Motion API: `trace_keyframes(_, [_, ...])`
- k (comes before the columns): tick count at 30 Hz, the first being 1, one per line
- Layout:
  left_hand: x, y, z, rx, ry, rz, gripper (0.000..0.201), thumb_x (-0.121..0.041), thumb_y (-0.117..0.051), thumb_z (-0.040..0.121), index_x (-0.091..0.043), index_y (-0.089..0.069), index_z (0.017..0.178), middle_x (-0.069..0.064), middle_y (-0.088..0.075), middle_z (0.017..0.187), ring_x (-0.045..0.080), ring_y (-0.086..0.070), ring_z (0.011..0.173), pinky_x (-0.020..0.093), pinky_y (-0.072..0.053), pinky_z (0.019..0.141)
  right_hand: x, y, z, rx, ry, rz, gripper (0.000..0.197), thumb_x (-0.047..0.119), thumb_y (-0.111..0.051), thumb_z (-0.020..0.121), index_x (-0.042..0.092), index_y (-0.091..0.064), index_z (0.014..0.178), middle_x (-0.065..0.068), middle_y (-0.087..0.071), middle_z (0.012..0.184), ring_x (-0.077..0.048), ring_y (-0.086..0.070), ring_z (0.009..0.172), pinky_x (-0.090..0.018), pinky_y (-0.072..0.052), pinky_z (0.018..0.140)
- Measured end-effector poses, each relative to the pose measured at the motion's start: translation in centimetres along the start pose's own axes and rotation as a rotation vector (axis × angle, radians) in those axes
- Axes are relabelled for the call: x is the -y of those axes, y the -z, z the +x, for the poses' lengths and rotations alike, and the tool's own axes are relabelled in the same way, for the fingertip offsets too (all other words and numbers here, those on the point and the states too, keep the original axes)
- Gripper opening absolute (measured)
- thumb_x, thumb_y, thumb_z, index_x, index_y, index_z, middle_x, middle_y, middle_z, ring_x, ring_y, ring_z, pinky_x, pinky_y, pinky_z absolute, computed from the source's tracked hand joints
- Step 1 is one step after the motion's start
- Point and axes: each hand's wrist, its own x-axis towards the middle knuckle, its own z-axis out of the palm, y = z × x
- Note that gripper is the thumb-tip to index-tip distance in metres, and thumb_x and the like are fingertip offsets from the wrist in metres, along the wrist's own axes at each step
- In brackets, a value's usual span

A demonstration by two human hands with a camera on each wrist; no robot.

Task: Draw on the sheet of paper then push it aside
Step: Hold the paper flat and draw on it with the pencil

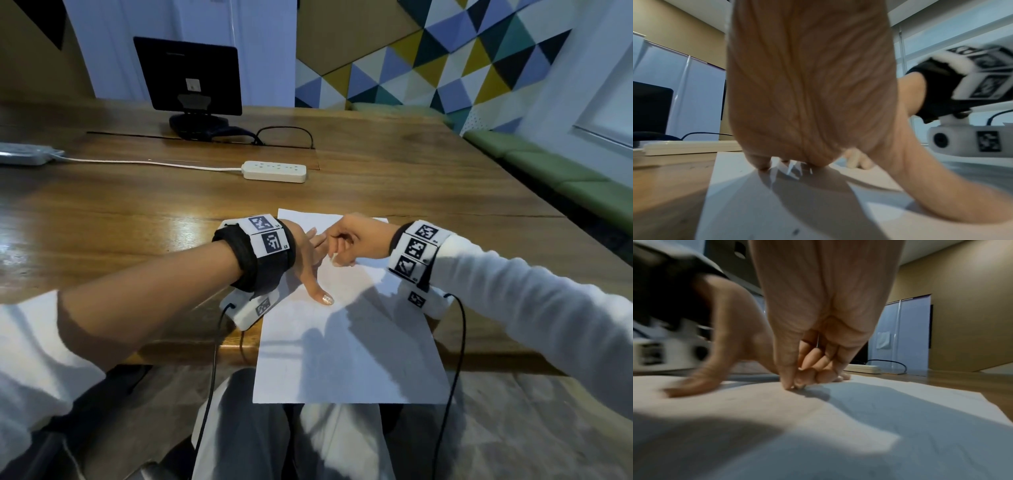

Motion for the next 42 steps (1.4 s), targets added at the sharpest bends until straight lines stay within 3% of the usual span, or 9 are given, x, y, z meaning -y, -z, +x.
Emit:
trace_keyframes(4, [0.0,0.0,0.0,-0.007,0.019,-0.012,0.128,-0.076,-0.056,0.07,-0.014,0.027,0.146,0.004,0.032,0.153,0.026,0.023,0.143,0.048,0.005,0.118,0.3,0.0,-1.8,0.078,0.022,0.011,0.008,0.003,-0.072,0.078,0.005,-0.065,0.08,0.001,-0.066,0.064,-0.007,-0.062,0.054,-0.015,-0.049,0.061])
trace_keyframes(7, [-0.6,0.5,-0.6,-0.015,0.047,0.002,0.123,-0.074,-0.053,0.074,-0.011,0.023,0.147,0.001,0.028,0.155,0.023,0.017,0.145,0.046,0.003,0.119,-1.4,2.3,-2.6,-0.16,-0.056,-0.024,0.01,0.004,-0.071,0.079,0.001,-0.066,0.088,0.01,-0.065,0.067,0.003,-0.063,0.059,-0.014,-0.048,0.065])
trace_keyframes(12, [-3.0,1.0,-0.5,-0.132,0.128,0.021,0.11,-0.075,-0.043,0.08,-0.001,-0.003,0.151,0.011,0.0,0.159,0.024,-0.006,0.147,0.042,-0.011,0.118,-2.5,1.9,-3.3,-0.109,-0.093,-0.14,0.009,0.003,-0.071,0.078,0.004,-0.07,0.087,0.015,-0.058,0.062,0.009,-0.054,0.052,-0.007,-0.041,0.059])
trace_keyframes(16, [-3.2,1.6,0.0,-0.1,0.096,0.024,0.113,-0.075,-0.045,0.08,-0.006,0.011,0.15,0.007,0.016,0.158,0.023,0.007,0.147,0.045,-0.004,0.119,-2.6,0.5,-2.7,-0.151,-0.111,-0.102,0.009,-0.001,-0.07,0.076,0.005,-0.066,0.08,0.007,-0.058,0.062,0.001,-0.052,0.053,-0.015,-0.044,0.06])
trace_keyframes(21, [-3.0,1.8,0.6,-0.082,0.109,0.067,0.118,-0.078,-0.045,0.076,-0.008,0.016,0.149,0.004,0.02,0.157,0.023,0.007,0.147,0.045,-0.004,0.119,-2.0,1.0,-3.6,0.122,-0.101,-0.062,0.019,0.001,-0.071,0.077,0.016,-0.061,0.072,0.001,-0.063,0.061,-0.011,-0.059,0.057,-0.017,-0.048,0.059])
trace_keyframes(26, [-3.0,1.6,0.1,-0.101,0.08,0.034,0.112,-0.075,-0.044,0.08,-0.007,0.011,0.15,0.005,0.016,0.158,0.023,0.005,0.147,0.044,-0.004,0.119,-2.8,1.7,-2.4,-0.049,-0.127,-0.063,0.022,-0.001,-0.071,0.077,0.017,-0.06,0.07,-0.001,-0.064,0.063,-0.019,-0.063,0.061,-0.032,-0.053,0.067])
trace_keyframes(30, [-3.1,1.6,-0.2,-0.104,0.076,0.038,0.11,-0.074,-0.042,0.082,-0.004,0.008,0.15,0.005,0.011,0.159,0.023,0.002,0.147,0.042,-0.005,0.119,-2.2,1.6,-3.2,0.134,-0.103,-0.046,0.019,-0.001,-0.071,0.077,0.014,-0.061,0.071,0.0,-0.063,0.06,-0.012,-0.061,0.054,-0.021,-0.051,0.06])
trace_keyframes(33, [-3.2,1.8,0.0,-0.093,0.059,0.051,0.111,-0.074,-0.045,0.08,-0.008,0.011,0.15,0.004,0.017,0.158,0.023,0.003,0.147,0.044,-0.006,0.119,-2.5,2.0,-2.2,0.026,-0.099,-0.103,0.022,0.0,-0.071,0.076,0.017,-0.06,0.069,0.004,-0.06,0.06,-0.004,-0.057,0.052,-0.02,-0.049,0.059])
trace_keyframes(42, [-3.1,2.0,1.0,-0.076,0.077,0.101,0.118,-0.079,-0.045,0.075,-0.011,0.016,0.149,0.001,0.021,0.157,0.027,0.004,0.147,0.051,-0.011,0.117,-2.8,2.0,-2.6,0.069,-0.099,-0.065,0.024,-0.002,-0.07,0.076,0.016,-0.059,0.067,-0.003,-0.062,0.061,-0.016,-0.06,0.056,-0.024,-0.052,0.059])
